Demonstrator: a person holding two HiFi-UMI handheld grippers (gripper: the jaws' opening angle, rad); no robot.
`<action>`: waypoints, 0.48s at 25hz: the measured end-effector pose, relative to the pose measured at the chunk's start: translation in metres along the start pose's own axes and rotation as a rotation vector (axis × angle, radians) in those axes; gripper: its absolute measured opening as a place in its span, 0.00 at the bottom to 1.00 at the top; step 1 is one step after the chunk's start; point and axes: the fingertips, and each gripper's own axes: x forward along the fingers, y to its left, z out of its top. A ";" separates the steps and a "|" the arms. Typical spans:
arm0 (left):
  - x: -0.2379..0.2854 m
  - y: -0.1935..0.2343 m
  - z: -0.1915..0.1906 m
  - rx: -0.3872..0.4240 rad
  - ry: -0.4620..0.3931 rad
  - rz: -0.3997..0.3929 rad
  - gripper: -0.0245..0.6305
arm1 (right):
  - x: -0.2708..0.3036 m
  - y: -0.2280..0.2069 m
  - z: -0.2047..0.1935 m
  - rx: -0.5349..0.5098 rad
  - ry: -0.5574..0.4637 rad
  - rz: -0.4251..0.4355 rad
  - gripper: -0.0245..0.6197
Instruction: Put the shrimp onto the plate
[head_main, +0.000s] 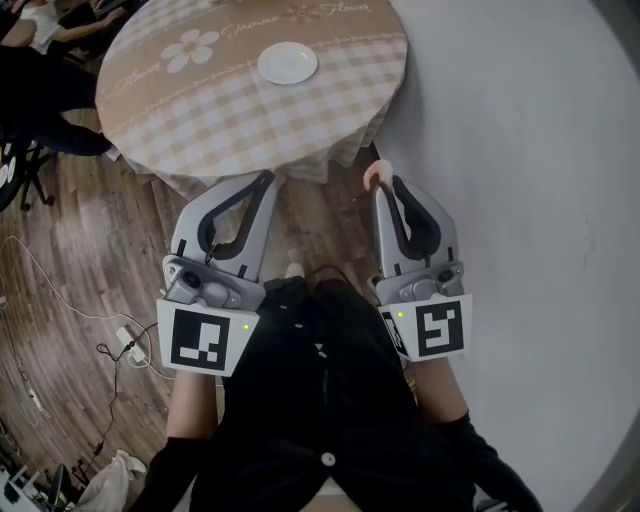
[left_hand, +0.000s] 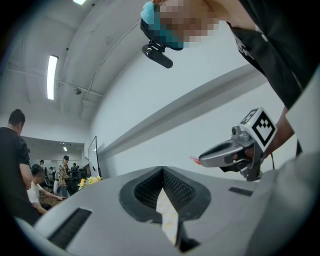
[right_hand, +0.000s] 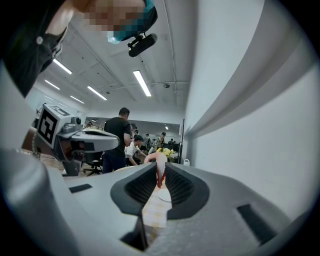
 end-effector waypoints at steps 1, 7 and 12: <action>-0.001 0.001 -0.001 -0.001 -0.001 0.003 0.04 | 0.001 0.001 0.000 -0.001 0.000 0.001 0.10; -0.004 0.004 -0.004 -0.003 0.000 0.010 0.04 | 0.004 0.004 0.002 -0.004 -0.004 0.007 0.10; -0.004 0.004 -0.004 -0.008 -0.002 0.016 0.04 | 0.005 0.004 0.001 -0.002 -0.004 0.009 0.10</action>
